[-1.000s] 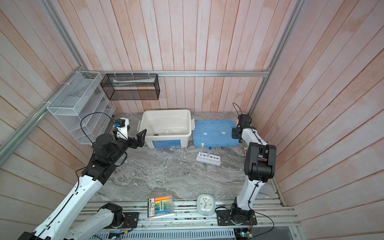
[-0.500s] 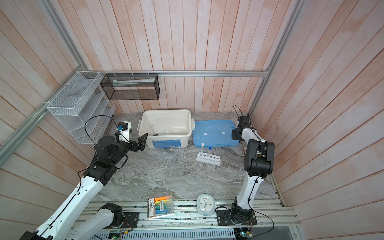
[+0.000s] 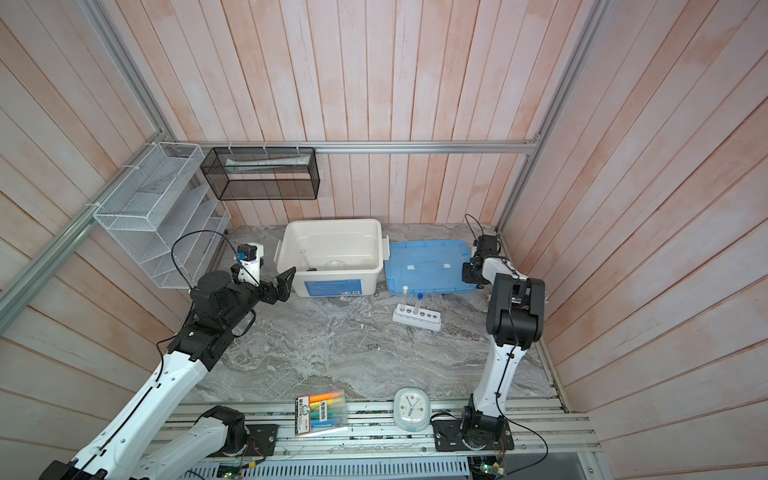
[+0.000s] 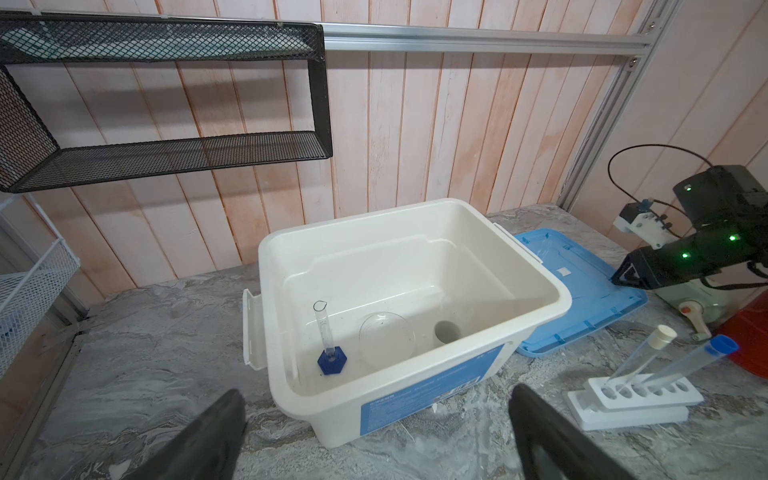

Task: Organize the chemistry lab equipment
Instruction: 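Lower the right gripper and close it on the blue lid's edge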

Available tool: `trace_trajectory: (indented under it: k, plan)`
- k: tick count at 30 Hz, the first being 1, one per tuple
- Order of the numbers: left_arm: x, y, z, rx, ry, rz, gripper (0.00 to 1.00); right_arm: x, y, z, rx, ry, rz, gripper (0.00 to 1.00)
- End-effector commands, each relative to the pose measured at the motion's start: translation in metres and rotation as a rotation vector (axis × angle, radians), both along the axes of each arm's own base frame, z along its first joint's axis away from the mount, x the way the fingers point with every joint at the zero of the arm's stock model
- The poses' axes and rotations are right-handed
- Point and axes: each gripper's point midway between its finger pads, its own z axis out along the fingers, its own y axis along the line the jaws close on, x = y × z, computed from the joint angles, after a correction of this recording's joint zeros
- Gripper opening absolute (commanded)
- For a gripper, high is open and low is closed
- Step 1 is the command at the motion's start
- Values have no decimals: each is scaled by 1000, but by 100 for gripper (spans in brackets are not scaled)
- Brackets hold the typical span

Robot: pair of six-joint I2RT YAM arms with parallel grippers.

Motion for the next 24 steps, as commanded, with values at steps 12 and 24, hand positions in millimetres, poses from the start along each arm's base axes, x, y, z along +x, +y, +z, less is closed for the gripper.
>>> trace_trajectory:
  k: [12, 24]
  plan:
    - [4, 6, -9, 33, 9, 28, 100, 17, -21, 13, -24, -31, -24, 32]
    - [8, 3, -17, 43, 31, 18, 100, 28, -24, 1, -18, -4, -8, 31]
